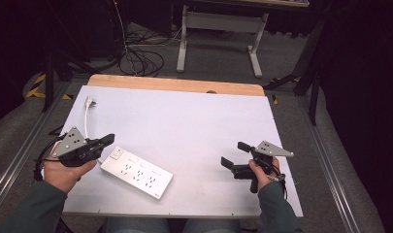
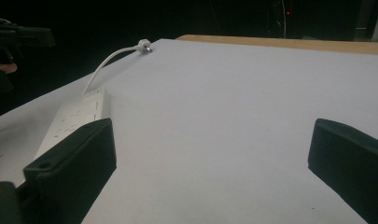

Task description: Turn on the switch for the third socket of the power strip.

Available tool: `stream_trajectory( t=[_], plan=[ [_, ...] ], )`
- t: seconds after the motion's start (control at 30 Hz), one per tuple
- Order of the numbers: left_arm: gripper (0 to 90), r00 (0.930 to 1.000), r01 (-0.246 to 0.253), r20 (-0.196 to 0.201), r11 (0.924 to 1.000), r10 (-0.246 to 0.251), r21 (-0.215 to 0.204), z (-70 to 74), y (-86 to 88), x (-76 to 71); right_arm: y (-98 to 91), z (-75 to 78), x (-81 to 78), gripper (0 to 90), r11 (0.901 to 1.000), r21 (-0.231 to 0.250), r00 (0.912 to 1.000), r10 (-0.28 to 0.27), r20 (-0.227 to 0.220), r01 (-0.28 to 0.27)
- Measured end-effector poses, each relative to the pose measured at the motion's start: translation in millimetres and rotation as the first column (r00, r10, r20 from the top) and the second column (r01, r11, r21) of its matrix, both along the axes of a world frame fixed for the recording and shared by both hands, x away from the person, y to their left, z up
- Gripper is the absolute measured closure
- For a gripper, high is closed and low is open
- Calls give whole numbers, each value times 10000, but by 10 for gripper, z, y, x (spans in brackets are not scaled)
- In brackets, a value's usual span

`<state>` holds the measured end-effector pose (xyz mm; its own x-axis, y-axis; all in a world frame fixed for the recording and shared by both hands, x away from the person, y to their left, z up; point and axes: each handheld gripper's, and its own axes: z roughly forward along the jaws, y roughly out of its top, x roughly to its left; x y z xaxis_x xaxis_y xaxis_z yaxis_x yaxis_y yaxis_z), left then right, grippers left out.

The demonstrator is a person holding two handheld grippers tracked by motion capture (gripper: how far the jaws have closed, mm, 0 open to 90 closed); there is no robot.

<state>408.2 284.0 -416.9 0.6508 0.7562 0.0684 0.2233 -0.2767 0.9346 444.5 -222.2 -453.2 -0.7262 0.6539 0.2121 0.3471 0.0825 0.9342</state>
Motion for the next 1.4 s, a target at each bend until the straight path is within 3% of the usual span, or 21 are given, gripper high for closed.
stream_trajectory(
  t=[0.57, 0.87, 1.13, 1.3, 1.4],
  plan=[
    [899, 9979, 633, -177, 9974, -627, 331, -19, -149, 79, -70, -6, -44, 19, 9999, -12, 9999, -124, -40, 124],
    [899, 9911, 1301, -380, 9894, -1278, 649, -39, -274, 150, -148, -11, -105, 19, 9995, 2, 9994, -326, -78, 326],
    [899, 9799, 1934, -721, 9743, -1860, 1157, -88, -409, 182, -188, -18, -124, 19, 9989, 6, 9989, -463, -96, 463],
    [899, 9792, 1969, -719, 9743, -1898, 1094, -82, -442, 178, -186, -20, -127, 19, 9990, -11, 9989, -455, -104, 454],
    [899, 9747, 2149, -877, 9695, -2054, 1179, -96, -469, 176, -183, -21, -123, 19, 9990, -25, 9990, -446, -98, 446]
  ],
)
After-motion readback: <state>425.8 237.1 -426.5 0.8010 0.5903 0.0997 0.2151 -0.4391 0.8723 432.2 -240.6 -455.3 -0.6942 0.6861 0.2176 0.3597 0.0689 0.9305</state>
